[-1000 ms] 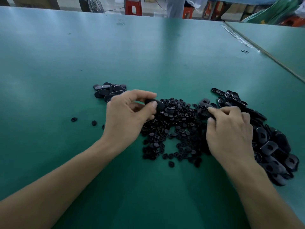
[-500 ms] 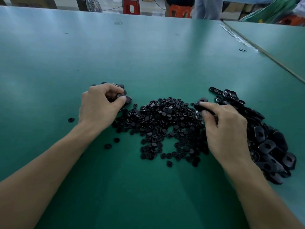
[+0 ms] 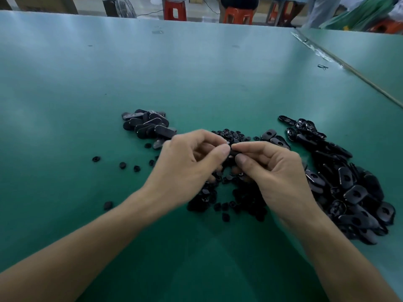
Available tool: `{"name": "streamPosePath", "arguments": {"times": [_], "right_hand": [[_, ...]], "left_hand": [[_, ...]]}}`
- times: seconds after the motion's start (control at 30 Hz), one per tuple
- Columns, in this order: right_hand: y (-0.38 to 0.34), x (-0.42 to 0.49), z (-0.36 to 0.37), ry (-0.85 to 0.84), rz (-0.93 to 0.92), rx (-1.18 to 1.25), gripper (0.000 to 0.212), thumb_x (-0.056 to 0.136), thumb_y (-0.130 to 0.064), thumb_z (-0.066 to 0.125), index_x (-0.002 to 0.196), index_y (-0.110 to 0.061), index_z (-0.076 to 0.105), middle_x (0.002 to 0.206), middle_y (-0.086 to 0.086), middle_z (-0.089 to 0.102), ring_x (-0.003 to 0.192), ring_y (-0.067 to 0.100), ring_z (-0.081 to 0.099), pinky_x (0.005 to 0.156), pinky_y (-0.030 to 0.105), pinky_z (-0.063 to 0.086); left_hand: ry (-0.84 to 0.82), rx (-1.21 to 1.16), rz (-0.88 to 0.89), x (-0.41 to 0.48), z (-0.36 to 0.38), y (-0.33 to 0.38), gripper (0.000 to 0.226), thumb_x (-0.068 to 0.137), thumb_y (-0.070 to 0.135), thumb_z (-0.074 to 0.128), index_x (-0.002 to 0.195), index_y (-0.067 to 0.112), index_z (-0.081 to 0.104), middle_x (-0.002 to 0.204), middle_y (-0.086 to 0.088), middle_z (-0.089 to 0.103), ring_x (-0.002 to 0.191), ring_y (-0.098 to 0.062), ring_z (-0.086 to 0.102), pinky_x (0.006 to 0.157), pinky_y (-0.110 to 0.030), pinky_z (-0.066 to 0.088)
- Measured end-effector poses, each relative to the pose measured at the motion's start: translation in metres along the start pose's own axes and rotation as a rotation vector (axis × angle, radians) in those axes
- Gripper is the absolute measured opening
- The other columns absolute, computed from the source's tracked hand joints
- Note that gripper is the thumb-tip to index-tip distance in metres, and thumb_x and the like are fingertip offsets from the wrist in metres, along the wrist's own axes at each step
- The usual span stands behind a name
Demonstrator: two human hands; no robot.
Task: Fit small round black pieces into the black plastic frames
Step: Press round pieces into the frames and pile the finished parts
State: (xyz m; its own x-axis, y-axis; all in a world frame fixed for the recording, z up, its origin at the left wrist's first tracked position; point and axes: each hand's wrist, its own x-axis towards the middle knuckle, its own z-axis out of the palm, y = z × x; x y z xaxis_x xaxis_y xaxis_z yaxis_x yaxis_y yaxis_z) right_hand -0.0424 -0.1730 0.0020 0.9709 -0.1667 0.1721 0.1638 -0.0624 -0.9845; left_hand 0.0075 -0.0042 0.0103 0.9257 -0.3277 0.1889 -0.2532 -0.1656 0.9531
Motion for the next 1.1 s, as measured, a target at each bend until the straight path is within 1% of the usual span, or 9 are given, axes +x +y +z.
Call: {"name": "streamPosePath", "arguments": {"times": [0.13,0.27,0.37,0.53,0.6,0.7,0.77,0.87,1.1], "right_hand": [[-0.001,-0.001,0.000,0.015,0.023,-0.027,0.017,0.088,-0.008,0.074,0.098,-0.022,0.075,0.086,-0.001,0.078,0.075,0.007,0.072,0.066,0.014,0.053],[0.002,-0.001,-0.003,0.053,-0.003,-0.202,0.009,0.086,-0.019,0.078,0.092,-0.026,0.076,0.080,-0.004,0.076,0.072,0.012,0.072,0.068,0.023,0.054],[0.003,-0.002,-0.002,0.065,-0.020,-0.204,0.009,0.087,-0.018,0.076,0.092,-0.026,0.075,0.077,-0.004,0.075,0.066,0.010,0.070,0.063,0.018,0.051],[0.002,-0.004,0.000,0.088,-0.060,-0.277,0.015,0.090,-0.016,0.073,0.097,-0.029,0.075,0.078,-0.010,0.075,0.068,0.008,0.070,0.065,0.017,0.053],[0.001,-0.005,0.000,0.095,-0.080,-0.388,0.014,0.089,-0.019,0.074,0.098,-0.030,0.074,0.078,-0.013,0.073,0.072,0.005,0.069,0.067,0.015,0.053],[0.000,-0.006,-0.005,0.019,-0.132,-0.706,0.012,0.084,-0.025,0.080,0.095,-0.028,0.076,0.081,-0.015,0.065,0.077,-0.001,0.061,0.070,0.011,0.047],[-0.001,-0.007,-0.007,-0.058,-0.121,-0.854,0.014,0.084,-0.033,0.079,0.096,-0.030,0.077,0.088,-0.015,0.060,0.084,0.001,0.056,0.076,0.018,0.046],[-0.002,-0.007,-0.008,-0.094,-0.110,-0.903,0.012,0.086,-0.036,0.075,0.097,-0.031,0.078,0.091,-0.013,0.058,0.092,0.005,0.053,0.080,0.029,0.049],[-0.002,-0.006,-0.002,-0.089,-0.130,-0.989,0.011,0.094,-0.032,0.065,0.098,-0.026,0.074,0.091,-0.010,0.054,0.093,0.009,0.049,0.081,0.032,0.047]], "left_hand": [[0.001,-0.134,0.004,-0.005,0.005,-0.008,0.009,0.091,0.009,0.072,0.092,0.018,0.074,0.076,-0.003,0.076,0.067,-0.017,0.074,0.061,-0.027,0.060],[0.023,-0.217,0.014,-0.006,0.006,-0.011,0.012,0.089,0.006,0.073,0.098,0.014,0.072,0.076,-0.005,0.077,0.065,-0.018,0.074,0.061,-0.022,0.058],[0.028,-0.255,0.008,-0.007,0.006,-0.012,0.010,0.090,0.004,0.072,0.097,0.011,0.071,0.079,-0.007,0.077,0.069,-0.021,0.076,0.062,-0.024,0.059],[0.033,-0.312,0.009,-0.005,0.004,-0.015,0.013,0.089,-0.001,0.071,0.095,0.010,0.073,0.079,-0.008,0.077,0.072,-0.021,0.076,0.063,-0.024,0.059],[0.049,-0.357,-0.006,-0.004,0.003,-0.016,0.015,0.090,-0.002,0.069,0.096,0.011,0.073,0.079,-0.008,0.077,0.071,-0.019,0.075,0.063,-0.023,0.058],[0.078,-0.398,-0.017,-0.003,0.003,-0.017,0.015,0.092,-0.001,0.067,0.096,0.012,0.073,0.077,-0.006,0.076,0.070,-0.017,0.074,0.063,-0.021,0.058],[0.090,-0.403,-0.012,-0.002,0.004,-0.018,0.013,0.091,0.000,0.068,0.094,0.013,0.073,0.075,-0.004,0.075,0.069,-0.016,0.074,0.063,-0.021,0.058],[0.086,-0.401,-0.012,-0.001,0.004,-0.019,0.014,0.091,-0.001,0.068,0.094,0.011,0.073,0.076,-0.004,0.076,0.069,-0.017,0.074,0.063,-0.021,0.058],[0.067,-0.387,-0.018,-0.002,0.004,-0.020,0.023,0.089,-0.010,0.066,0.098,0.010,0.073,0.083,-0.007,0.078,0.077,-0.021,0.077,0.066,-0.021,0.059]]}}
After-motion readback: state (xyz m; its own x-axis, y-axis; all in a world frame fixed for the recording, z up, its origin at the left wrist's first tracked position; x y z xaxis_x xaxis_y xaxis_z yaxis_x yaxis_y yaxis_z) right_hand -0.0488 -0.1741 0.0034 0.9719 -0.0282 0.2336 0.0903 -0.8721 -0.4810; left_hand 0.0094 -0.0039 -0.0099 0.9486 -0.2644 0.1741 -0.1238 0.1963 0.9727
